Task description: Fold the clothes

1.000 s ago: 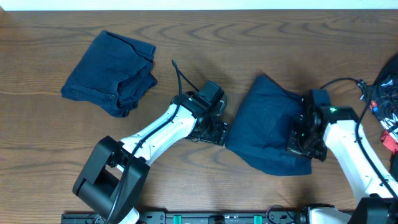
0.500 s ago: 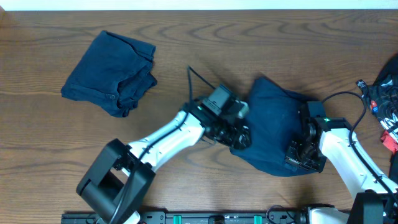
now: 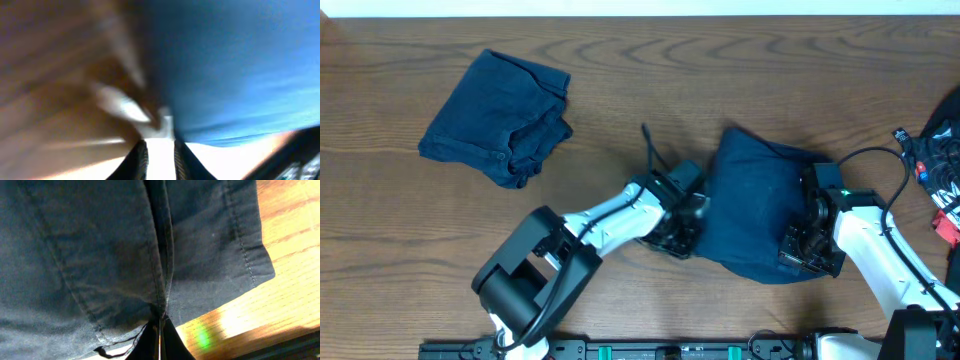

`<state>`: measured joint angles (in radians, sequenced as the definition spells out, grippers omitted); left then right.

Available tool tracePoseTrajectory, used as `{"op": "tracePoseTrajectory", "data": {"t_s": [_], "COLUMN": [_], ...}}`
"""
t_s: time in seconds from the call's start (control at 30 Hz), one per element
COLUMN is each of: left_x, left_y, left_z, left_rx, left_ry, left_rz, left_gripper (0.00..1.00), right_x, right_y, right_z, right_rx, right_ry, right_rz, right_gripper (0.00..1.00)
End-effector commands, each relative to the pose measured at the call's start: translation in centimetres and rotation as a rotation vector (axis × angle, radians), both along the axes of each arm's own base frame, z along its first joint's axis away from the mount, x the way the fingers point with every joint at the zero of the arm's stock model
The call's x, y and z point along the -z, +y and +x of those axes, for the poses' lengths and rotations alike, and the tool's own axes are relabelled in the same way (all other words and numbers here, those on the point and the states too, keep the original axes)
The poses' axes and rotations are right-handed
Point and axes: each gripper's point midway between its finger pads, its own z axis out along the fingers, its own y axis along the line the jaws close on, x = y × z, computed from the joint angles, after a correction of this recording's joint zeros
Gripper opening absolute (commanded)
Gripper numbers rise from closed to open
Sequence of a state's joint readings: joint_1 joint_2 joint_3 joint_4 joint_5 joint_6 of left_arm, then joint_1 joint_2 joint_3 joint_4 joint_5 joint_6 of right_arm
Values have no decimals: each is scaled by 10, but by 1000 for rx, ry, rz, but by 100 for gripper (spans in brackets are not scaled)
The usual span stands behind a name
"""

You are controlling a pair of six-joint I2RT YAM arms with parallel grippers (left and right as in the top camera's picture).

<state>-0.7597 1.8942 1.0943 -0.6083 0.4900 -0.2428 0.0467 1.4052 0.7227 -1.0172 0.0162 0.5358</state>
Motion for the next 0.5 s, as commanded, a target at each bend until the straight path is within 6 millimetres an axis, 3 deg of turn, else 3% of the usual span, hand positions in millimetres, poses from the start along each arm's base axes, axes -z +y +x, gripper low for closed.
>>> {"op": "tracePoseTrajectory", "data": {"t_s": [0.0,0.1,0.17,0.23,0.3,0.4,0.47], "left_x": [-5,-16,-27,-44,-60,-80,-87], "left_y": [36,59,60,45,28,3,-10], "left_z": [32,47,50,50,48,48,47], "left_rx": [-21,-91,-131,-148,-142,-104,-73], "left_ry": [-96,-99,-68,-20,14,33,19], "left_rz": [83,97,31,-104,-234,-403,-458], "left_gripper": [19,19,21,43,52,56,57], "right_x": [0,-2,-6,-16,-32,-70,-108], "right_y": [14,25,30,30,31,41,53], "right_z": [0,0,3,11,25,52,72], "right_rx": [-75,-134,-175,-213,-238,-285,-293], "right_ry": [-4,-9,-23,-69,-139,-301,-440], "right_rz": [97,169,206,207,213,276,358], "right_gripper": [1,3,10,15,17,28,37]}}
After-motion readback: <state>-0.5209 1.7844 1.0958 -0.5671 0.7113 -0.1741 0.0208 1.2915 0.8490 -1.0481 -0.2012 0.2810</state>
